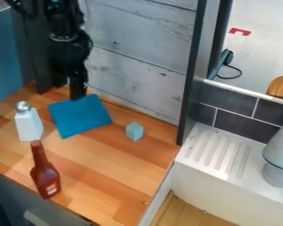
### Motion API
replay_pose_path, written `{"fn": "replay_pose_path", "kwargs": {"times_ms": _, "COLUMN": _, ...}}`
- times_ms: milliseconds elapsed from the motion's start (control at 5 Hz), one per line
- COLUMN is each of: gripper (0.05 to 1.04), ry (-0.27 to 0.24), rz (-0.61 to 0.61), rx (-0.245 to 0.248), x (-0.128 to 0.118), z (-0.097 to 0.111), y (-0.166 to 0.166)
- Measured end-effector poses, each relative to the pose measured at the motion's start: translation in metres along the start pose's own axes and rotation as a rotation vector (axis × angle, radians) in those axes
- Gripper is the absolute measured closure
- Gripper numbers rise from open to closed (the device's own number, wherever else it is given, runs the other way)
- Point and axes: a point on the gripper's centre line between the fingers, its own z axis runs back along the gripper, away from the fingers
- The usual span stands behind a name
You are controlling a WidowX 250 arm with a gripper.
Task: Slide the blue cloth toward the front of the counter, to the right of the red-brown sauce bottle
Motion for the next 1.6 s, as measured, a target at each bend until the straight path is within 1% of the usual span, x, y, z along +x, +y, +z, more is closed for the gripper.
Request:
{"fn": "replay_pose_path", "kwargs": {"times_ms": 200, "gripper": 0.083, "ry": 0.024, "rz": 0.013, "rx": 0.009, "x": 0.007, "z": -0.016, "y": 0.004}}
{"fn": "replay_pose_path", "kwargs": {"times_ms": 400, "gripper": 0.083, "ry": 0.048, "rz": -0.002, "rx": 0.015, "x": 0.018, "z": -0.038, "y": -0.001}}
{"fn": "replay_pose_path", "kwargs": {"times_ms": 600, "gripper": 0.083, "ry": 0.056, "rz": 0.005, "rx": 0.023, "x": 0.027, "z": -0.051, "y": -0.001}}
{"fn": "replay_pose_path", "kwargs": {"times_ms": 800, "gripper": 0.083, "ry": 0.096, "rz": 0.018, "rx": 0.019, "x": 0.031, "z": -0.073, "y": 0.003}}
{"fn": "replay_pose_path", "kwargs": {"times_ms": 1000, "gripper": 0.083, "ry": 0.112, "rz": 0.022, "rx": 0.020, "x": 0.036, "z": -0.082, "y": 0.006}}
{"fn": "replay_pose_path", "kwargs": {"times_ms": 1200, "gripper": 0.083, "ry": 0.112, "rz": 0.026, "rx": 0.022, "x": 0.036, "z": -0.083, "y": 0.006}}
{"fn": "replay_pose_path", "kwargs": {"times_ms": 1400, "gripper": 0.082, "ry": 0.096, "rz": 0.026, "rx": 0.032, "x": 0.033, "z": -0.082, "y": -0.004}}
{"fn": "replay_pose_path", "kwargs": {"times_ms": 1600, "gripper": 0.082, "ry": 0.097, "rz": -0.014, "rx": 0.015, "x": 0.023, "z": -0.080, "y": -0.029}}
